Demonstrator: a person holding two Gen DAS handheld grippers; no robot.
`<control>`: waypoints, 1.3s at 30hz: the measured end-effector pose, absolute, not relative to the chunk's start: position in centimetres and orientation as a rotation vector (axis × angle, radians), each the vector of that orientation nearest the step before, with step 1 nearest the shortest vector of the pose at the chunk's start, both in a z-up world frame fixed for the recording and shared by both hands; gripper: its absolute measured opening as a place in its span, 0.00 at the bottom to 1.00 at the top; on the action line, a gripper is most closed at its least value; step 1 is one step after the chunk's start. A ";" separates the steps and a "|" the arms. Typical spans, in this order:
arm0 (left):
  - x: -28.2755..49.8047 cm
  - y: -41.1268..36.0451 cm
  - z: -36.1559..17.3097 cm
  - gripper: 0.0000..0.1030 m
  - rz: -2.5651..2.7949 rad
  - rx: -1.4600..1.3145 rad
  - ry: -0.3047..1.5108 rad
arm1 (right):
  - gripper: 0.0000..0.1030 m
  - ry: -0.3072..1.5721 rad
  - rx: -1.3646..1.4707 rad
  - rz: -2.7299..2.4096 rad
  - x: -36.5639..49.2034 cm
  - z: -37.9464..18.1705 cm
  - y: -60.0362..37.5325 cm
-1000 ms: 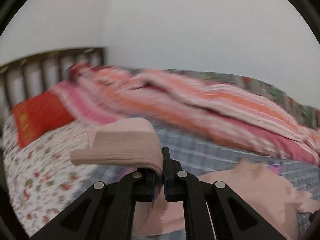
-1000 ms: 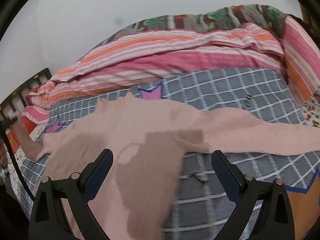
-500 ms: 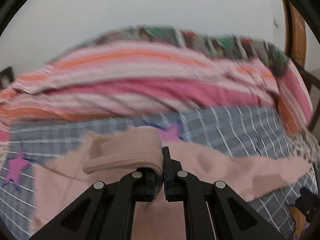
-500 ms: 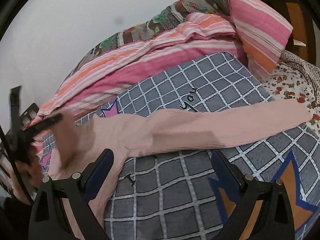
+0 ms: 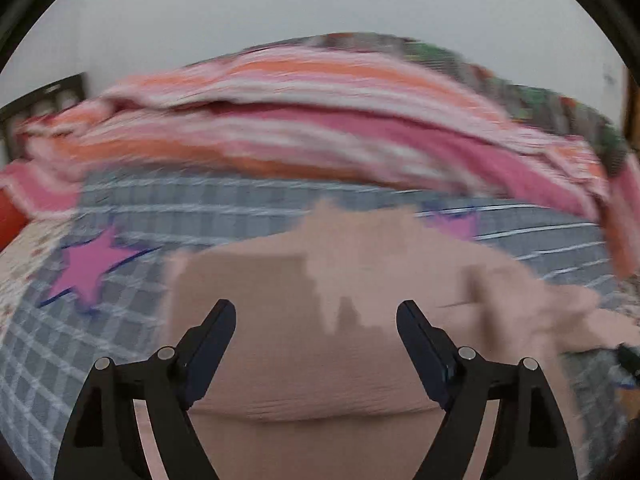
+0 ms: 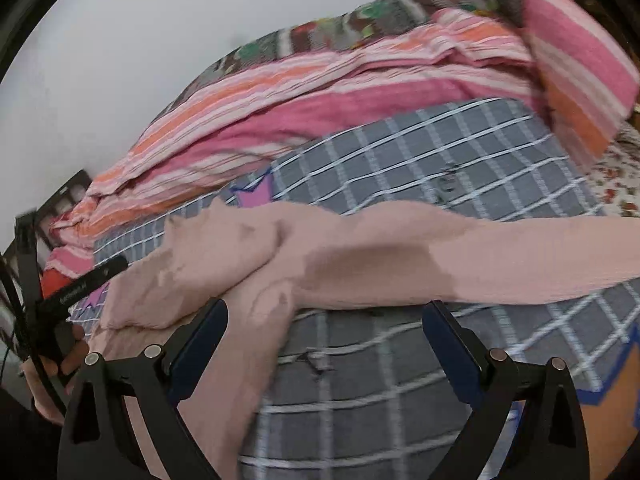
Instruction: Fold small clothes
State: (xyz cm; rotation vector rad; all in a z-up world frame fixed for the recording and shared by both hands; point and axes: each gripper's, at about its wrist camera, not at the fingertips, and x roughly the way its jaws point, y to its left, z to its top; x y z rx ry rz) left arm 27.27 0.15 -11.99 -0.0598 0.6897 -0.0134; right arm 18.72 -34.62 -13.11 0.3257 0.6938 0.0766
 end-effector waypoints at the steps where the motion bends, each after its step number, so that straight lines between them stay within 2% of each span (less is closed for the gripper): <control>1: 27.3 1.9 -12.7 0.79 0.021 -0.068 0.710 | 0.94 0.695 0.325 0.094 19.1 -13.1 -33.9; 6: 28.5 7.4 -15.2 0.77 0.062 -0.111 0.819 | 0.87 0.695 0.311 0.172 20.2 -13.0 -30.5; 8: 29.2 8.7 -15.6 0.69 0.059 -0.146 0.835 | 0.85 0.704 0.292 0.173 20.8 -12.9 -29.0; 12: 30.9 9.7 -17.0 0.13 -0.040 -0.232 0.883 | 0.84 0.723 0.266 0.173 22.4 -12.8 -26.6; 15: 29.8 11.0 -15.9 0.12 0.002 -0.255 0.775 | 0.84 0.772 0.222 0.156 24.2 -13.2 -24.9; 17: 29.7 11.7 -16.6 0.13 -0.040 -0.290 0.792 | 0.84 0.804 0.174 0.137 25.6 -13.3 -23.8; 21: 29.8 11.3 -17.5 0.19 -0.048 -0.283 0.821 | 0.84 0.827 0.160 0.154 28.1 -13.3 -22.0; 22: 29.6 11.0 -17.4 0.25 -0.040 -0.268 0.816 | 0.84 0.845 0.164 0.166 28.7 -13.7 -21.5; 24: 29.7 10.1 -17.5 0.26 -0.027 -0.219 0.820 | 0.84 0.896 0.138 0.151 30.2 -15.0 -20.5; 26: 29.8 9.5 -17.4 0.27 -0.021 -0.179 0.815 | 0.67 0.932 0.061 0.083 31.6 -16.5 -19.3; 27: 29.7 9.2 -17.4 0.28 -0.020 -0.170 0.815 | 0.49 0.949 0.027 0.041 31.8 -17.1 -19.1; 28: 29.7 9.2 -17.5 0.28 -0.022 -0.170 0.815 | 0.43 0.965 0.003 0.018 31.7 -17.5 -19.1; 30: 29.6 9.6 -17.5 0.28 -0.030 -0.187 0.814 | 0.42 0.964 -0.004 -0.002 30.5 -17.6 -20.3; 33: 29.5 10.1 -17.5 0.29 -0.036 -0.198 0.814 | 0.47 0.948 0.030 -0.058 28.5 -17.1 -23.4; 38: 29.6 9.9 -17.3 0.29 -0.039 -0.188 0.812 | 0.47 0.944 0.240 0.034 28.6 -16.9 -27.6; 39: 29.6 10.0 -17.3 0.29 -0.042 -0.194 0.811 | 0.41 0.940 0.230 0.047 28.8 -17.0 -27.4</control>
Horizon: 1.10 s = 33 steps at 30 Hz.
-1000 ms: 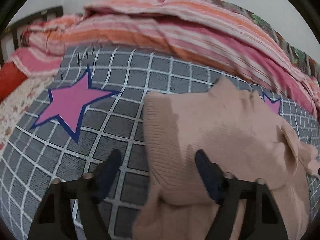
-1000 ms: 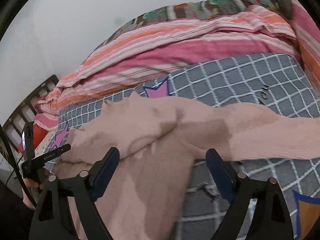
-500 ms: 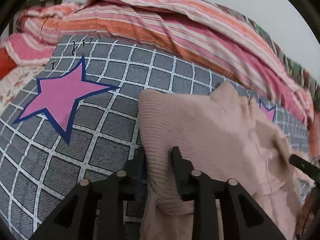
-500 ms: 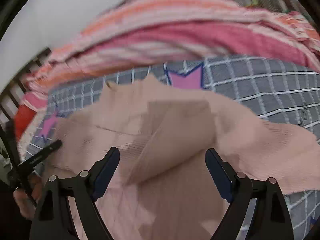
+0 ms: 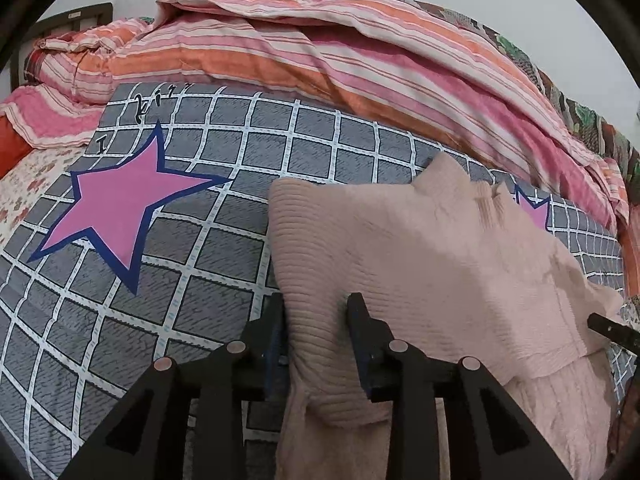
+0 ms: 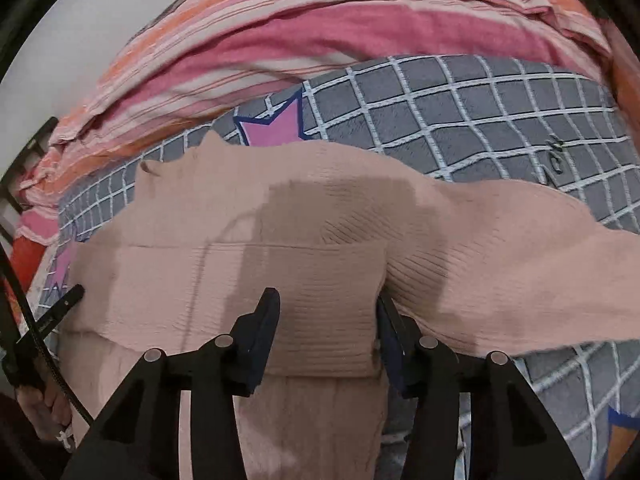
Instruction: Fold small clothes
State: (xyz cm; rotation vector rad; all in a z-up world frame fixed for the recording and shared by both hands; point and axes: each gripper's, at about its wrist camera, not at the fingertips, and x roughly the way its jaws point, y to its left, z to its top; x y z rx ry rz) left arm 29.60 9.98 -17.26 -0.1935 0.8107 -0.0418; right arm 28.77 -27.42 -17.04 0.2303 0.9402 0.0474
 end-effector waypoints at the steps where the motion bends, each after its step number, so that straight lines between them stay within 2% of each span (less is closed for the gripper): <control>1: 29.6 10.0 -17.2 0.29 -0.045 -0.199 0.808 | 0.14 0.938 0.212 0.056 28.9 -17.0 -27.2; 2: 29.5 10.1 -17.2 0.29 -0.047 -0.203 0.805 | 0.05 0.935 0.194 0.085 29.1 -16.9 -26.9; 3: 29.4 10.1 -17.1 0.29 -0.049 -0.205 0.800 | 0.04 0.920 0.192 0.120 29.1 -16.7 -26.4; 6: 29.1 9.9 -16.8 0.29 -0.052 -0.200 0.779 | 0.04 0.792 0.181 0.148 28.3 -15.2 -26.5; 8: 29.0 9.7 -16.6 0.29 -0.053 -0.190 0.767 | 0.04 0.773 0.183 0.131 28.6 -15.2 -27.0; 11: 29.1 9.5 -16.7 0.29 -0.042 -0.176 0.779 | 0.05 0.877 0.201 0.085 30.2 -17.2 -27.7; 12: 29.2 9.5 -16.8 0.32 -0.038 -0.173 0.786 | 0.06 0.903 0.209 0.081 30.7 -17.7 -27.7; 14: 29.3 9.5 -17.0 0.49 -0.027 -0.170 0.799 | 0.17 0.903 0.232 0.084 30.4 -17.3 -28.3; 15: 29.3 9.6 -17.0 0.59 -0.030 -0.174 0.800 | 0.28 0.903 0.229 0.077 30.1 -16.9 -28.6; 17: 29.2 9.8 -17.0 0.60 -0.033 -0.182 0.794 | 0.33 0.872 0.198 0.050 28.5 -15.3 -29.7; 22: 29.3 9.7 -17.0 0.63 -0.021 -0.172 0.802 | 0.66 0.788 0.172 -0.080 22.9 -12.1 -35.7; 25: 29.3 9.5 -17.0 0.64 -0.012 -0.155 0.803 | 0.73 0.779 0.171 -0.184 19.3 -11.9 -41.3; 33: 29.2 9.2 -17.0 0.66 0.010 -0.121 0.801 | 0.73 0.834 0.398 -0.251 14.2 -16.6 -53.5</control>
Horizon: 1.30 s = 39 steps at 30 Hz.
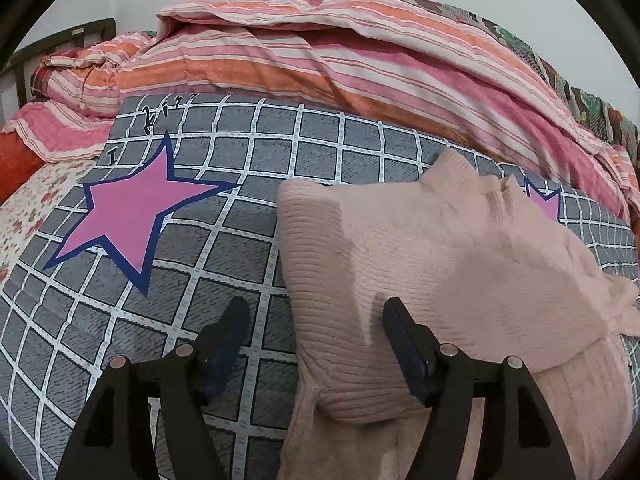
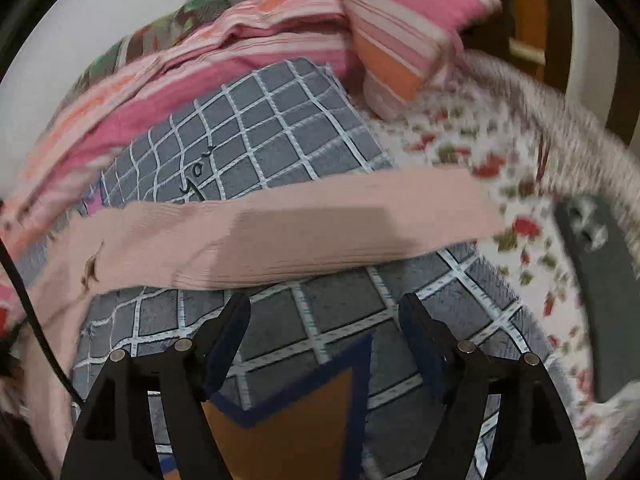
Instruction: Fold small clothes
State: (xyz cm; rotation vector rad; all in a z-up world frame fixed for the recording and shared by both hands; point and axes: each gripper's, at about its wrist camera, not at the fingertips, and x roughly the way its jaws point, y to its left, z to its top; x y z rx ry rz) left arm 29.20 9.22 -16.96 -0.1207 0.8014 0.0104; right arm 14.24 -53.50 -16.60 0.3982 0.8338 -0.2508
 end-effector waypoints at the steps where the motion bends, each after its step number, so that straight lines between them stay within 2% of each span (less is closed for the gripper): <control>1: 29.2 9.1 -17.0 0.66 0.013 -0.117 0.801 | 0.73 0.805 0.428 -0.237 14.1 -16.7 -54.1; 9: 29.1 8.8 -17.1 0.66 0.023 -0.096 0.811 | 0.72 0.772 0.596 -0.313 16.2 -17.3 -58.8; 11: 29.2 8.9 -17.1 0.66 0.019 -0.095 0.815 | 0.59 0.781 0.558 -0.345 17.0 -17.0 -58.7; 13: 29.2 9.1 -17.2 0.66 0.011 -0.103 0.816 | 0.10 0.801 0.513 -0.362 18.0 -16.7 -58.4; 14: 29.2 9.2 -17.1 0.66 0.007 -0.109 0.815 | 0.07 0.810 0.483 -0.361 18.5 -16.5 -58.0; 22: 28.6 10.1 -15.9 0.71 -0.035 -0.184 0.779 | 0.06 0.689 0.250 -0.397 19.1 -9.5 -50.3; 25: 27.3 11.1 -14.5 0.76 -0.053 -0.213 0.745 | 0.06 0.643 0.163 -0.349 20.1 -5.9 -44.6; 30: 25.7 13.9 -13.1 0.76 -0.025 -0.214 0.758 | 0.06 0.578 0.067 -0.198 22.6 -1.5 -32.7; 35: 24.2 17.0 -12.4 0.76 -0.004 -0.201 0.770 | 0.06 0.584 0.030 0.026 25.5 -1.2 -19.9; 39: 22.4 19.0 -12.4 0.76 -0.006 -0.208 0.770 | 0.06 0.642 0.010 0.177 27.7 -4.9 -11.2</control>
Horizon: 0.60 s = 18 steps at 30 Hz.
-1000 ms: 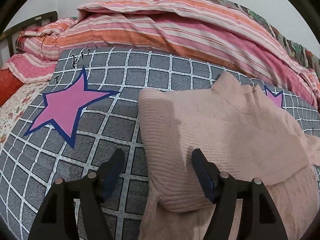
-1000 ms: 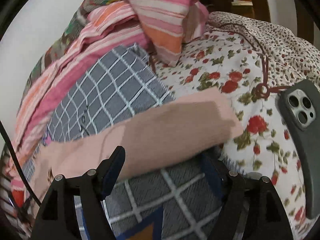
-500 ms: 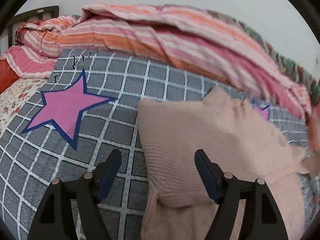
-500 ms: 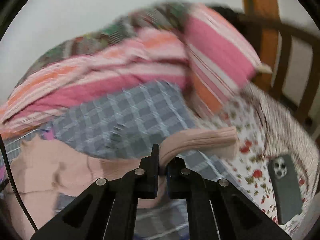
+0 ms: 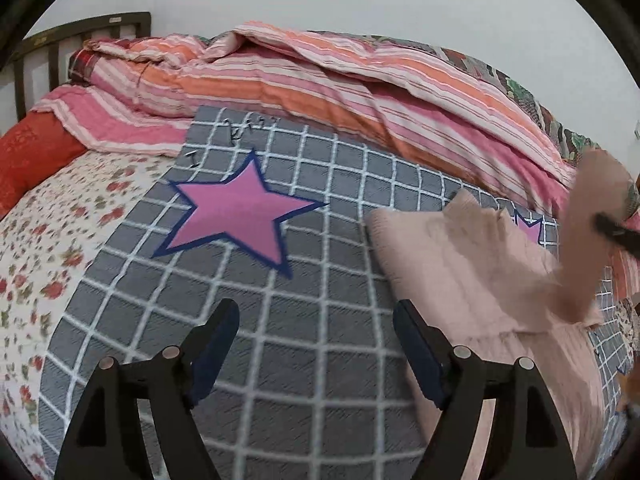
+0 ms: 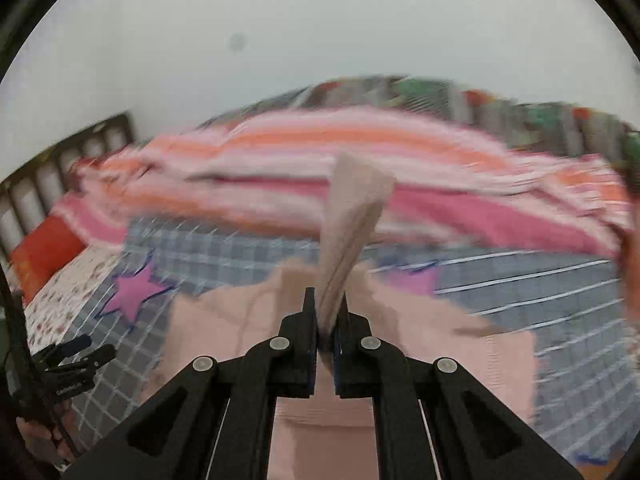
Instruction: Fold small clothes
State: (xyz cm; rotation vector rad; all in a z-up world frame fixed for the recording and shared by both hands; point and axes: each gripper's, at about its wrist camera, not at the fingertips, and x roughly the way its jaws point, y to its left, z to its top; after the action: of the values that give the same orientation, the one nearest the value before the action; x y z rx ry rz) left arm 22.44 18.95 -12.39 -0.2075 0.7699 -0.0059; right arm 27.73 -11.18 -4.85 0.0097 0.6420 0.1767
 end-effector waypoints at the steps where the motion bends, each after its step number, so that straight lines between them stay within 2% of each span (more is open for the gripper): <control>1: 22.0 19.4 -12.5 0.76 -0.006 -0.214 0.771 | 0.06 0.665 0.010 0.200 28.2 -5.9 -9.9; 8: 20.5 19.7 -13.8 0.76 -0.044 -0.209 0.800 | 0.09 0.776 0.006 0.307 30.3 -12.3 -3.6; 9: 20.5 19.3 -13.9 0.76 -0.058 -0.202 0.802 | 0.20 0.791 0.017 0.326 30.5 -12.9 -3.4; 10: 20.5 18.9 -13.9 0.76 -0.073 -0.193 0.805 | 0.41 0.819 0.034 0.362 30.7 -13.5 -3.3; 12: 20.5 18.1 -13.7 0.76 -0.100 -0.191 0.805 | 0.59 0.847 0.060 0.405 30.2 -14.2 -3.5; 14: 20.7 17.1 -13.6 0.76 -0.155 -0.215 0.806 | 0.60 0.818 0.086 0.443 28.8 -13.7 -4.8; 16: 20.9 16.0 -13.7 0.76 -0.196 -0.234 0.808 | 0.65 0.801 0.087 0.432 27.5 -13.0 -6.5; 18: 21.4 14.5 -13.8 0.76 -0.239 -0.231 0.802 | 0.65 0.772 0.089 0.409 25.7 -12.1 -9.3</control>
State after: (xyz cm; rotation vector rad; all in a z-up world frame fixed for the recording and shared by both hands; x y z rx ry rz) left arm 21.38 14.48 -13.76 -0.2314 0.8022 -0.2394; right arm 25.73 -9.30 -12.06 0.0887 0.7724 0.4093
